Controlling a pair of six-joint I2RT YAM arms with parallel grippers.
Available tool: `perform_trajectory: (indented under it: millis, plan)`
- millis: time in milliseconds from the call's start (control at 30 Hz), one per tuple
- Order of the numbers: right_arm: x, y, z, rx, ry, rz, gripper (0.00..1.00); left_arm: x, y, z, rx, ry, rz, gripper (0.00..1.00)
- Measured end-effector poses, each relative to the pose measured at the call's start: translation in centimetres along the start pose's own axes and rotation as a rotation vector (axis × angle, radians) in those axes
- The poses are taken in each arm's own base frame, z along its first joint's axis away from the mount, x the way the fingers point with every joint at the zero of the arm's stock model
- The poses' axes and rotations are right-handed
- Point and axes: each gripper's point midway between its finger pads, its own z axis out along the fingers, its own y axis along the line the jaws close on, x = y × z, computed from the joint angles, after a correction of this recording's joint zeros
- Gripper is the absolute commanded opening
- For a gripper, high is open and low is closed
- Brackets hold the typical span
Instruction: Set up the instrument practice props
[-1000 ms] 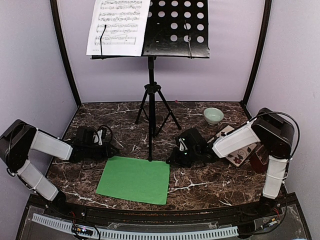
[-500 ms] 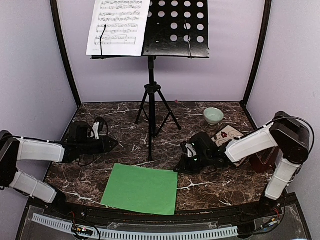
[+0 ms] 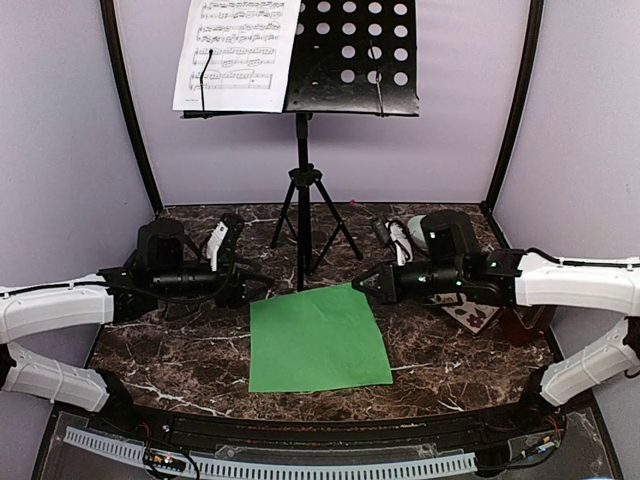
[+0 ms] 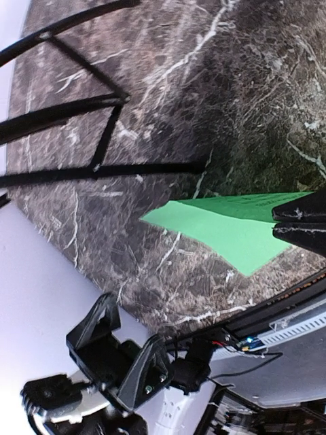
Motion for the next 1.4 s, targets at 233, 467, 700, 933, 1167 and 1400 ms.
perform_trajectory:
  millis: [233,467,700,933,1167,1400]
  plan:
    - [-3.4,5.6,-4.7,-0.099,-0.048,-0.329,0.0,-2.1,-4.0,0.1,0.11,0.024,0.215,0.81]
    - [-4.1,10.3,-7.3,-0.181,-0.03,-0.566,0.0,-3.5,-8.4,1.6,0.221,0.063,0.416,0.78]
    - [-3.1,11.0,-8.3,-0.187,0.031,-0.669,0.0,-2.9,-10.6,2.5,0.251,0.1,0.563,0.73]
    - [-3.6,12.2,-8.8,-0.207,0.048,-0.733,0.0,-2.2,-11.4,3.4,0.261,0.118,0.651,0.71]
    - [-2.8,13.0,-8.3,-0.238,0.091,-0.776,0.0,-3.2,-11.4,3.7,0.24,0.101,0.676,0.78]
    - [-1.7,12.9,-7.8,-0.246,0.147,-0.79,0.0,-5.5,-12.0,1.4,0.211,0.029,0.77,0.9]
